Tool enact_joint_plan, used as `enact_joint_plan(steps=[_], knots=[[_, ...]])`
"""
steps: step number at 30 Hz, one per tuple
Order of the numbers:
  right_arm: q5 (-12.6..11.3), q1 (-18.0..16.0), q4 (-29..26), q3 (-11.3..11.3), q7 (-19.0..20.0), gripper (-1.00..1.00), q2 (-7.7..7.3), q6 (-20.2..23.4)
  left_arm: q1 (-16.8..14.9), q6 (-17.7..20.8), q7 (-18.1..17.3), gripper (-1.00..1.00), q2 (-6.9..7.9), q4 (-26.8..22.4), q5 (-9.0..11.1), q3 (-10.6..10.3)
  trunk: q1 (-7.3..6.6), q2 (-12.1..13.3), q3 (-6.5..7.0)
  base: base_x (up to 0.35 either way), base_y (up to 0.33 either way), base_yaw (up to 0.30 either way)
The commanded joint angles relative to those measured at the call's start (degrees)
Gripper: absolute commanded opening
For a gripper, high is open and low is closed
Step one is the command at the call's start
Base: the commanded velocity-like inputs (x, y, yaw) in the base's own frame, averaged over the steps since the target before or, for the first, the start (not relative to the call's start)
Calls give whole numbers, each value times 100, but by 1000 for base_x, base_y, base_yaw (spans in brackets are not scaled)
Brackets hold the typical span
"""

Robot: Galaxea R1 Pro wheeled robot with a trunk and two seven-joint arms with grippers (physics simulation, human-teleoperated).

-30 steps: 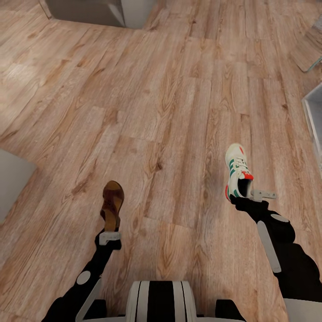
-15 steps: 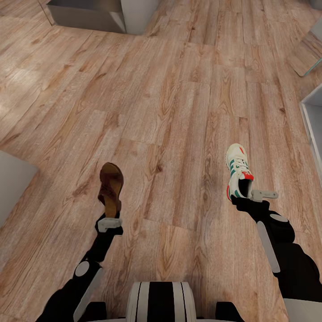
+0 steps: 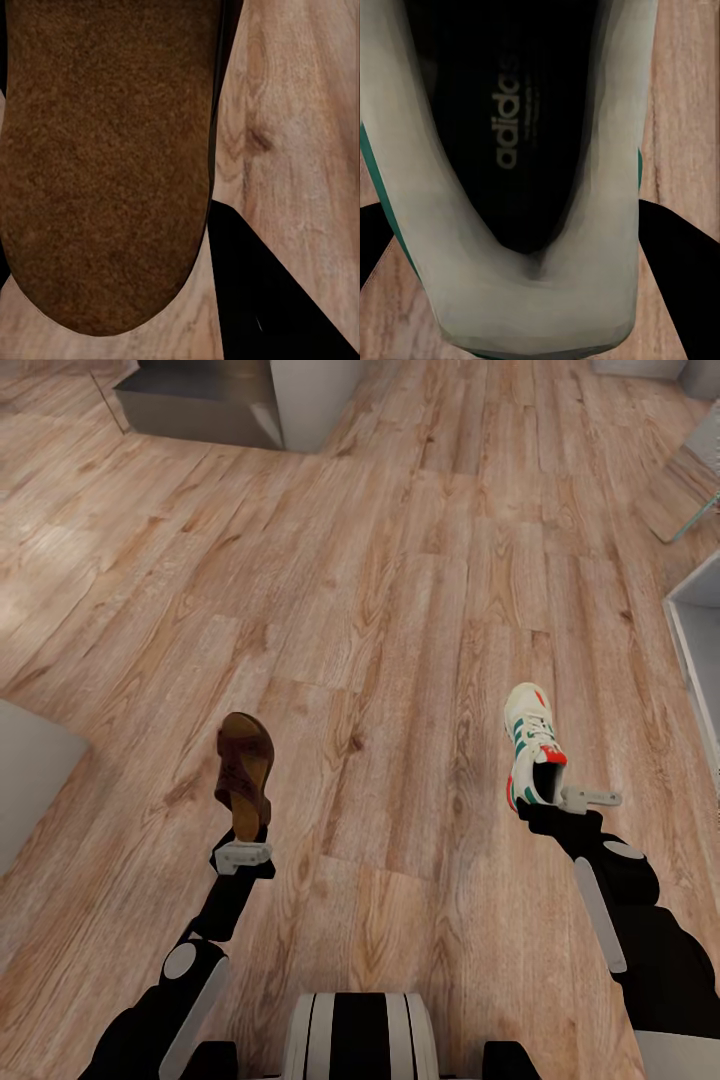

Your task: Pick up the two gym shoes and the two sandals from the corridor floor and place them onto the hallstand (shoe rack) in the corridor, making sure they are on the rack and not on the floor. Arrange them so the two gym shoes are next to each other and the two sandals are next to each other.

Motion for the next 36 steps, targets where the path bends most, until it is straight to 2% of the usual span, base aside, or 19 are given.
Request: enact_joint_plan(steps=[1, 5, 9, 11, 16, 18, 23, 28, 30, 32, 33, 35, 36], knots=[[-63, -2, -6, 6, -50, -100, -2, 0, -3, -17, 17, -100, 7, 1, 39, -19, -3, 0, 20, 0, 0, 0], [-63, -2, -7, 6, -28, -100, -2, -210, -3, -6, 14, -100, 7, 1, 52, -24, -13, 6, 109, 0, 0, 0], [-63, 3, -7, 6, -29, -100, -1, -1012, -3, 25, 12, -100, 6, 16, 61, -27, -24, 11, 197, 0, 0, 0], [-68, 86, -4, 6, -31, -100, 4, -1429, -3, 292, 10, -100, 2, 24, 63, -25, -29, 14, 242, 0, 0, 0], [-72, 624, 1, 6, -17, -100, 6, -1754, -19, 1457, 8, -100, 0, 37, 68, -16, -42, 21, 352, 0, 0, 0], [-75, 823, 2, 6, -20, -100, 6, -2066, -15, 1772, 8, -100, -1, 17, 68, -23, -47, 23, 397, 0, 0, 0], [-76, 1400, 2, 6, -17, -100, 6, -2846, -9, 2026, 8, -100, 1, -26, 77, -27, -57, 29, 485, 0, 0, 0], [-79, 1577, 2, 6, -16, -100, 3, -3023, 0, 2083, 12, -100, 2, -352, 56, -35, -70, 35, 596, 0, 0, 0], [-80, 1593, 3, 6, -15, -100, 3, -3034, 88, 2166, 15, -100, -1, -769, 55, -36, -75, 38, 640, 0, 0, 0], [-81, 1598, 5, 6, -19, -100, 1, -3018, 201, 2550, 20, -100, -1, -1036, 51, -27, -80, 41, 685, 0, 0, 0], [-81, 1600, 6, 6, -21, -100, 0, -3010, 249, 3048, 18, -100, -2, -1132, 49, -17, -83, 42, 707, 0, 0, 0], [-81, 1599, 3, 6, -22, -100, 0, -2992, 282, 3668, 13, -100, -2, -1209, 52, -8, -88, 45, 751, 0, 0, 0], [-81, 1598, 6, 6, -23, -100, 2, -2989, 287, 3800, 15, -100, 1, -1229, 47, -9, -91, 46, 773, 0, 0, 0]])
